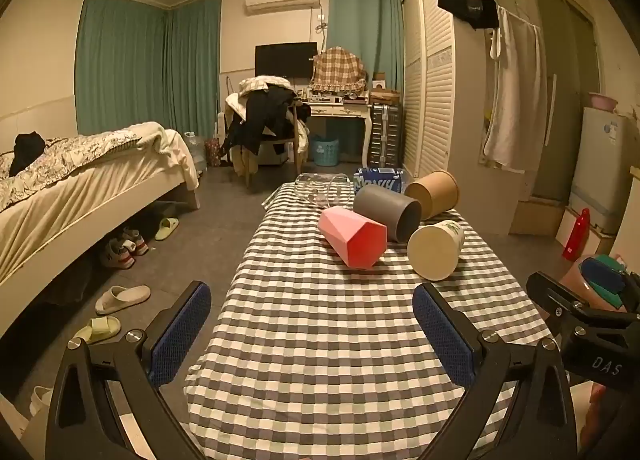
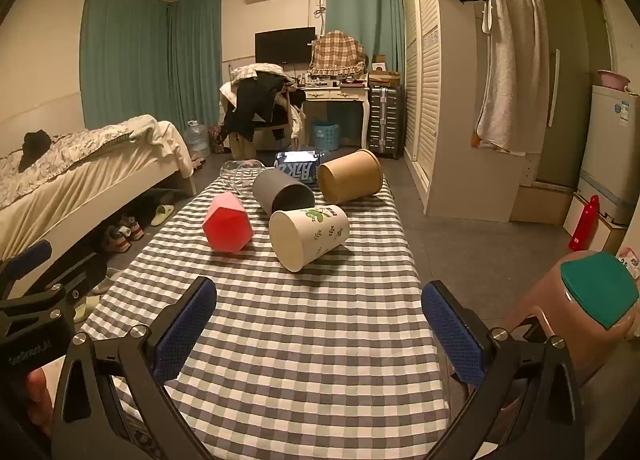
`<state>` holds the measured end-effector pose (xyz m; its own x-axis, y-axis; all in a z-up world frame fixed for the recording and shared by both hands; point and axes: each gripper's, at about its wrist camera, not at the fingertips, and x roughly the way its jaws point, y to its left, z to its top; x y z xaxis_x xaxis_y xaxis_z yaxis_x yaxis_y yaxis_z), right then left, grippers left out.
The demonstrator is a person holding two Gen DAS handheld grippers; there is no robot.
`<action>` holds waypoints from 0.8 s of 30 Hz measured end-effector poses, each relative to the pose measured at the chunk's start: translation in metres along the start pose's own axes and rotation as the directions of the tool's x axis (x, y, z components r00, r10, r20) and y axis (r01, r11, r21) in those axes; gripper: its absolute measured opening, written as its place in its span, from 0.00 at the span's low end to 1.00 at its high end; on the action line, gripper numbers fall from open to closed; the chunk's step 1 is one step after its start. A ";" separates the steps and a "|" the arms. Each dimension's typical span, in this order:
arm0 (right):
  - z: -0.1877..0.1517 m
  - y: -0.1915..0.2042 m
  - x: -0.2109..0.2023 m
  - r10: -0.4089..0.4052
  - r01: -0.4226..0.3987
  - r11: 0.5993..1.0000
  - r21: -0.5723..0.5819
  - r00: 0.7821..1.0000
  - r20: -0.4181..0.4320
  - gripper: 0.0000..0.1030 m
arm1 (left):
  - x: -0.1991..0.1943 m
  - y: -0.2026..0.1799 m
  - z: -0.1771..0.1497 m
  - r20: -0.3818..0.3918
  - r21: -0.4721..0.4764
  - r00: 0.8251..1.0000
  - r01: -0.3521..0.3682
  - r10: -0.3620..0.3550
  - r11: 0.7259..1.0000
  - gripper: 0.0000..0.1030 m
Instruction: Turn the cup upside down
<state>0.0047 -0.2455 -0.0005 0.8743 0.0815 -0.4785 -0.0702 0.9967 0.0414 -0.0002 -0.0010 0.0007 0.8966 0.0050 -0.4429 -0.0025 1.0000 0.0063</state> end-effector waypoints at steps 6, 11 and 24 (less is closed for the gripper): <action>0.001 0.000 0.000 0.006 -0.006 1.000 -0.006 1.000 0.000 1.00 | -0.001 0.001 -0.001 -0.002 -0.011 1.000 0.001 -0.001 1.000 1.00; -0.002 0.003 -0.001 0.000 0.000 1.000 -0.008 1.000 -0.002 1.00 | -0.004 0.002 0.001 0.004 -0.013 1.000 0.002 -0.002 1.000 1.00; -0.007 0.006 0.002 0.001 -0.001 1.000 -0.010 1.000 -0.004 1.00 | 0.004 0.004 -0.007 0.002 -0.013 1.000 0.005 -0.005 1.000 1.00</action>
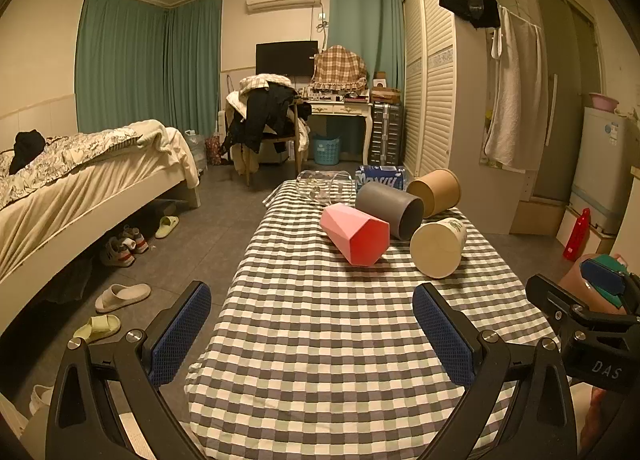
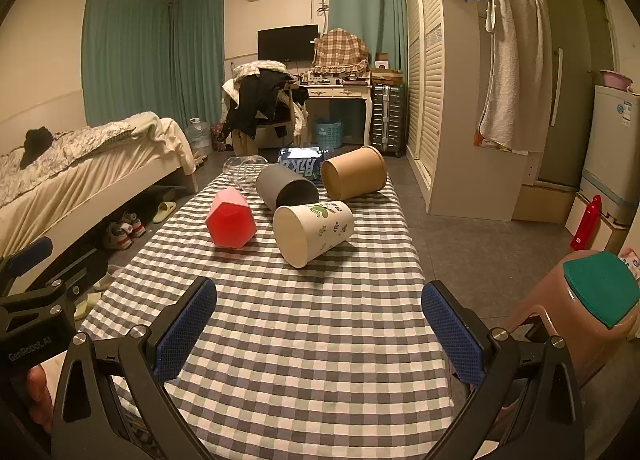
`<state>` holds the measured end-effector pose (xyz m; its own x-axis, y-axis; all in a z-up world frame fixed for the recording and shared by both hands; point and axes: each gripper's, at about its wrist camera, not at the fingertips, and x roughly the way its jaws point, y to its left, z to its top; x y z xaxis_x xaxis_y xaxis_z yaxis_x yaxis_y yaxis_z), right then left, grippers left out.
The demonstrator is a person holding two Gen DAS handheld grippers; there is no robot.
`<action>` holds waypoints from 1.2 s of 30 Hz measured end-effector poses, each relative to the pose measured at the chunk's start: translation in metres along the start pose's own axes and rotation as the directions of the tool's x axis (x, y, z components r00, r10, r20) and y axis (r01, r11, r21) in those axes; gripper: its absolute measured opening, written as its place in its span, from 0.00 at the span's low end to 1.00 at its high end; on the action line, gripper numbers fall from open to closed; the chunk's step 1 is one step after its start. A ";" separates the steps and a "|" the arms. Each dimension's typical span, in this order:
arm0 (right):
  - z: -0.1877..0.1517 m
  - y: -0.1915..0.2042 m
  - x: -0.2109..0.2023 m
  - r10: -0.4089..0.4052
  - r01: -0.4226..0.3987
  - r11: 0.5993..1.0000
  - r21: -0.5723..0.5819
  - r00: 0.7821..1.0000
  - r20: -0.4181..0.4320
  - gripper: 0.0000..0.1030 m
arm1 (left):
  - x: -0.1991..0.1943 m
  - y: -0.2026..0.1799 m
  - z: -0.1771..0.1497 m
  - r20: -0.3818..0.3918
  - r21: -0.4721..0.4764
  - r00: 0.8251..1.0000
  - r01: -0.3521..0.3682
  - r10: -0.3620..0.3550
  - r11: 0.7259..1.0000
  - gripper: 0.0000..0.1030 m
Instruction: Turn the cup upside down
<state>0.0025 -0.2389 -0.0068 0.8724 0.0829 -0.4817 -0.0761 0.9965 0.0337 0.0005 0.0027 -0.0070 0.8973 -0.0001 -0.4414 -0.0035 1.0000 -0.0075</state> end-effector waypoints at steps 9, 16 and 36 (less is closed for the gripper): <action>0.001 0.001 0.000 -0.001 0.001 1.000 -0.001 1.000 -0.001 1.00 | 0.001 0.000 -0.001 -0.002 0.000 1.000 -0.003 0.003 1.000 1.00; 0.000 0.001 0.000 -0.001 0.001 1.000 0.000 1.000 -0.002 1.00 | 0.002 0.000 -0.001 -0.003 0.002 1.000 -0.003 0.003 1.000 1.00; -0.003 0.004 -0.001 0.000 0.000 1.000 -0.002 1.000 -0.004 1.00 | 0.002 0.000 -0.001 -0.005 0.005 1.000 -0.003 0.003 1.000 1.00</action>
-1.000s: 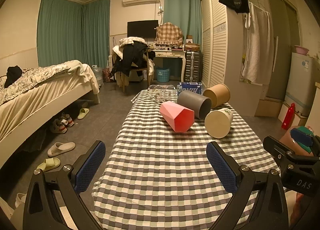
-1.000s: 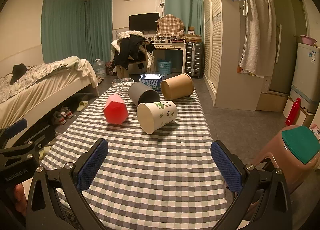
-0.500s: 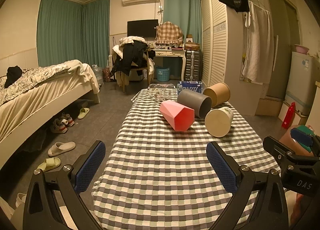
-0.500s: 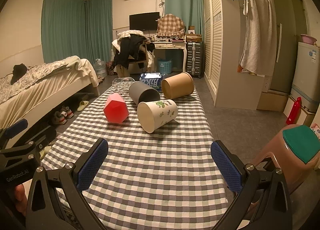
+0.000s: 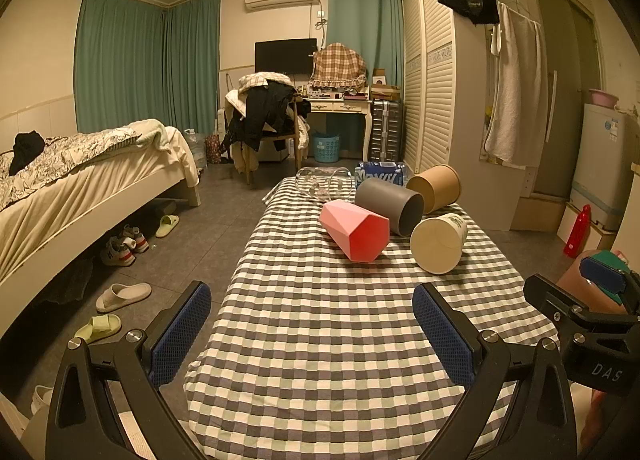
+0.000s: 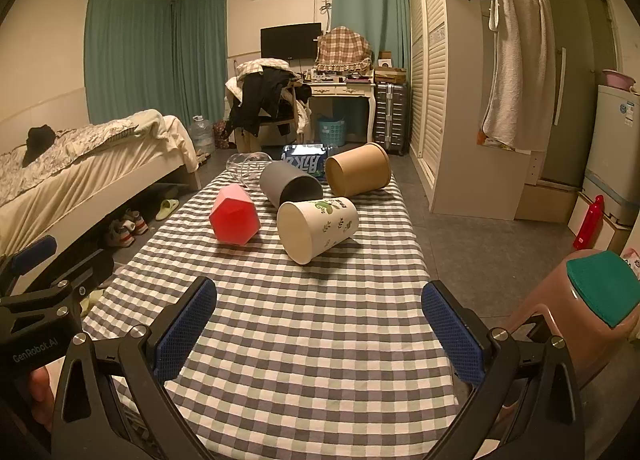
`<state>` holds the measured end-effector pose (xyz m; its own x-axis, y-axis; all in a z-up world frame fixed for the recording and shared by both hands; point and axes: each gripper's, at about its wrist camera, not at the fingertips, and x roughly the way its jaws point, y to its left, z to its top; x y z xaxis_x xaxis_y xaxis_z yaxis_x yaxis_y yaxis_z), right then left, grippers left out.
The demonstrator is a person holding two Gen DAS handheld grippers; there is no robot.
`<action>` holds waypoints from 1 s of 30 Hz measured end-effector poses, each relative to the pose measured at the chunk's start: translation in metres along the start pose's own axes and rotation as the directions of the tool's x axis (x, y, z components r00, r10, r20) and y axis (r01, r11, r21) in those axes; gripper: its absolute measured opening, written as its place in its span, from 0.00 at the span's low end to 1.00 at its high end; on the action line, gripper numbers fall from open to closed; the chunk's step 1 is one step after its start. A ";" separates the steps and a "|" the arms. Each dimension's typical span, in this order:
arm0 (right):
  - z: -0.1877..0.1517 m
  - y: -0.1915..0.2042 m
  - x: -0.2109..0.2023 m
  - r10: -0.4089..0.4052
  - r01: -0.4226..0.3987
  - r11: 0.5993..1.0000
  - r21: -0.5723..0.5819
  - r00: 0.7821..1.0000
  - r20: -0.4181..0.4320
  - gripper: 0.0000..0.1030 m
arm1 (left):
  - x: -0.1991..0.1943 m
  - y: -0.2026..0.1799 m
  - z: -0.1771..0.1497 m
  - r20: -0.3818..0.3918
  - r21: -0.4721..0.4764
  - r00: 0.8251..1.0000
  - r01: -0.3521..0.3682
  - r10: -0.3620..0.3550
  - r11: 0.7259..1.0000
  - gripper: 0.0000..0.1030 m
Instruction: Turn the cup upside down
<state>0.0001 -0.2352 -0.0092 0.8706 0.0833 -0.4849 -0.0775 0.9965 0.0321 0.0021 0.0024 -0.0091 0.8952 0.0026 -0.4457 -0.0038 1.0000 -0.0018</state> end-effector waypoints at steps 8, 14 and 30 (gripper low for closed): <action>0.000 0.000 0.000 -0.001 0.001 1.000 0.000 1.000 -0.001 1.00 | 0.000 0.000 0.000 -0.002 -0.001 1.000 -0.001 0.001 1.000 1.00; -0.001 0.001 0.000 0.000 0.000 1.000 0.000 1.000 -0.002 1.00 | 0.000 0.000 0.001 -0.002 0.000 1.000 -0.001 0.001 1.000 1.00; 0.003 0.005 0.007 0.023 -0.023 1.000 -0.002 1.000 -0.016 1.00 | 0.009 0.003 -0.001 -0.013 -0.004 1.000 -0.002 0.002 1.000 1.00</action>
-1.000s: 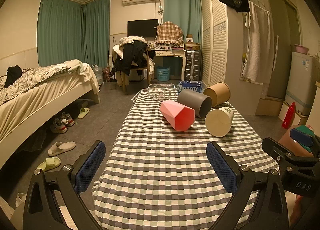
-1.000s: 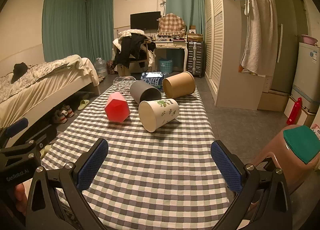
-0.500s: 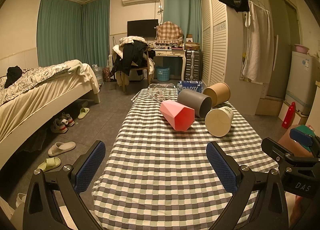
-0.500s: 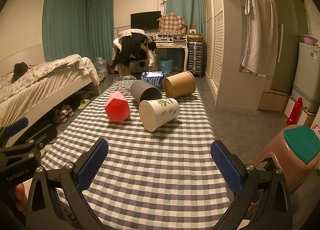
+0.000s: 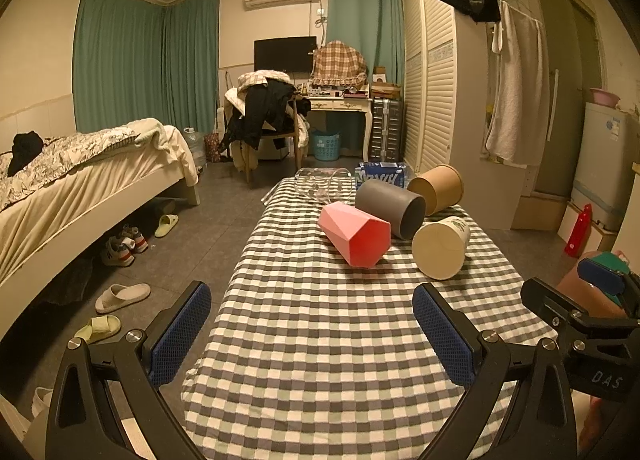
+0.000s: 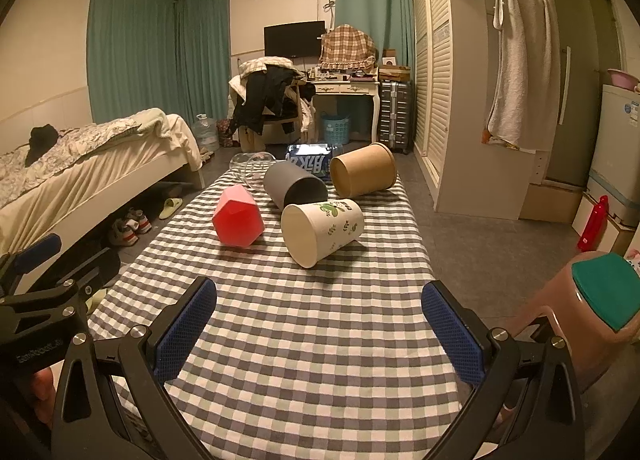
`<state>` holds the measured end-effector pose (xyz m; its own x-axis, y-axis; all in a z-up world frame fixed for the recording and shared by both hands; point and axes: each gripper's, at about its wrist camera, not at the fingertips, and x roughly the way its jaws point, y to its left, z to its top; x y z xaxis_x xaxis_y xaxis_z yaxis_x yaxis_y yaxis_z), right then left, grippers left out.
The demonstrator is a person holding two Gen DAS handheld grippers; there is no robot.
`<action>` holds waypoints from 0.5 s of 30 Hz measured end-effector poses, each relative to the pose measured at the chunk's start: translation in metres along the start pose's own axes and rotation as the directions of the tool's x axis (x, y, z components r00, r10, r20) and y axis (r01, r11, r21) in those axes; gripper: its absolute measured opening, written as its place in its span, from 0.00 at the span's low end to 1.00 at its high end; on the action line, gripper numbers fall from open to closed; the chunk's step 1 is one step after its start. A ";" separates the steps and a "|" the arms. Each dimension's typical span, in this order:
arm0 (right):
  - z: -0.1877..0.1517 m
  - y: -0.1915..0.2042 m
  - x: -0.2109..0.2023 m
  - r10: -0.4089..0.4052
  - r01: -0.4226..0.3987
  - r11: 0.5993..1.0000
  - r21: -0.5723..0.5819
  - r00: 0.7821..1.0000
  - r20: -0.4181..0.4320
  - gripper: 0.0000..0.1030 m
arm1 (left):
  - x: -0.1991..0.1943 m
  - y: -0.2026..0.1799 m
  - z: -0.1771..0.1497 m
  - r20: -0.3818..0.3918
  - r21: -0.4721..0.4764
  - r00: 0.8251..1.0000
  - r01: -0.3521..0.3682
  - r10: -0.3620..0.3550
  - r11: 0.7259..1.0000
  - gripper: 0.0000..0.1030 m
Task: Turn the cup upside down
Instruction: 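Reach the right gripper to the tan kraft cup and close on its side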
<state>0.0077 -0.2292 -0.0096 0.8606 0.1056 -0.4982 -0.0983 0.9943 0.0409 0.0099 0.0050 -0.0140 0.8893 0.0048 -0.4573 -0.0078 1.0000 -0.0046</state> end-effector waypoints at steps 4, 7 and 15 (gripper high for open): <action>0.014 -0.006 0.017 0.025 -0.025 1.000 -0.003 0.999 -0.023 1.00 | 0.016 0.001 0.009 -0.024 -0.002 1.000 -0.011 0.011 1.000 1.00; 0.032 -0.010 0.027 0.022 -0.023 1.000 -0.012 0.999 -0.023 1.00 | 0.031 0.002 0.023 -0.036 -0.008 0.999 -0.020 0.020 1.000 1.00; 0.100 -0.029 0.081 -0.075 0.075 0.997 -0.002 0.996 -0.052 1.00 | 0.088 0.003 0.072 -0.052 -0.027 0.998 -0.021 0.020 0.999 1.00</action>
<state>0.1297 -0.2477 0.0352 0.8383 0.0294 -0.5444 -0.0340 0.9994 0.0017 0.1210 0.0087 0.0100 0.8639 0.0245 -0.5031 -0.0392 0.9991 -0.0186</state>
